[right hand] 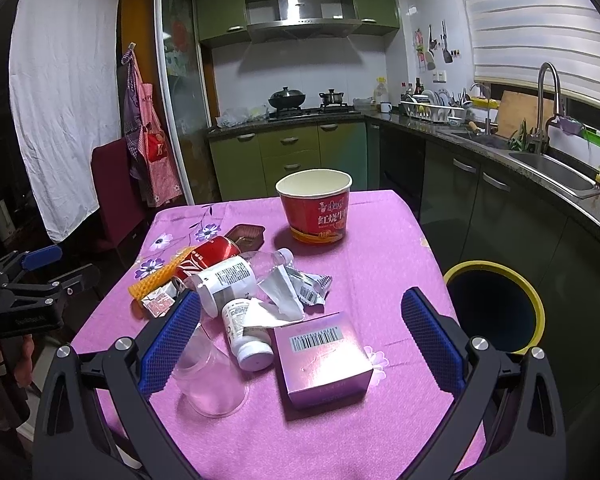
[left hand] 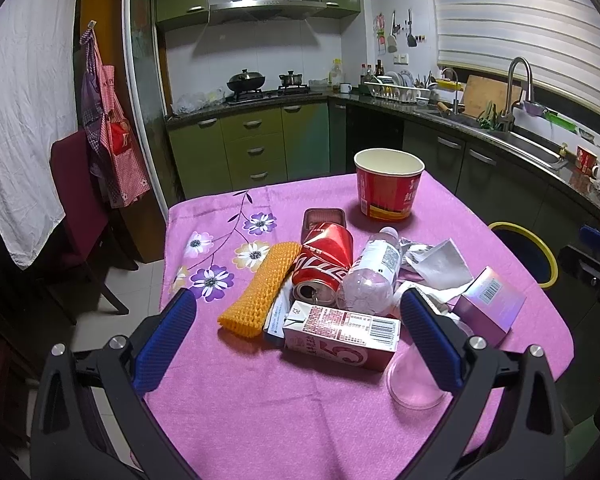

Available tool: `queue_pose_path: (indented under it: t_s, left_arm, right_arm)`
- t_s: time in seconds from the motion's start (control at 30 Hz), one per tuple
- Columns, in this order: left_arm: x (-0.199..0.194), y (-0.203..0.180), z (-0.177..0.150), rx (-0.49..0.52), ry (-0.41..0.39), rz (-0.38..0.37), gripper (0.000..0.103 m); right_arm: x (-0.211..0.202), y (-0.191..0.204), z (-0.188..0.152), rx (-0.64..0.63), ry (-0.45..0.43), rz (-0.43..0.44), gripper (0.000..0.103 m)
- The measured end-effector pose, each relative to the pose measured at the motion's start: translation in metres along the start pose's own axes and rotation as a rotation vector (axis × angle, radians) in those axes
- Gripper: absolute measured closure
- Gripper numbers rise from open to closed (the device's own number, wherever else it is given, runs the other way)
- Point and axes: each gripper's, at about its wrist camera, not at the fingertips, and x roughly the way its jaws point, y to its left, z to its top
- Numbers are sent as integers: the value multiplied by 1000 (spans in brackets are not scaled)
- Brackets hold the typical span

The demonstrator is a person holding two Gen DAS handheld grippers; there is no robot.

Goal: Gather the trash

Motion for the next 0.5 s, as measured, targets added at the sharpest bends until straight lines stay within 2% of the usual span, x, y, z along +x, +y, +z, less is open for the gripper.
queue_pose_path:
  t_s: [0.37, 0.5]
  left_arm:
    - [19, 3, 2, -6, 23, -15, 6]
    - [41, 10, 21, 1, 36, -50, 6]
  right_arm:
    - [16, -1, -1, 2, 28, 1, 4]
    - [38, 0, 19, -37, 60, 41, 4]
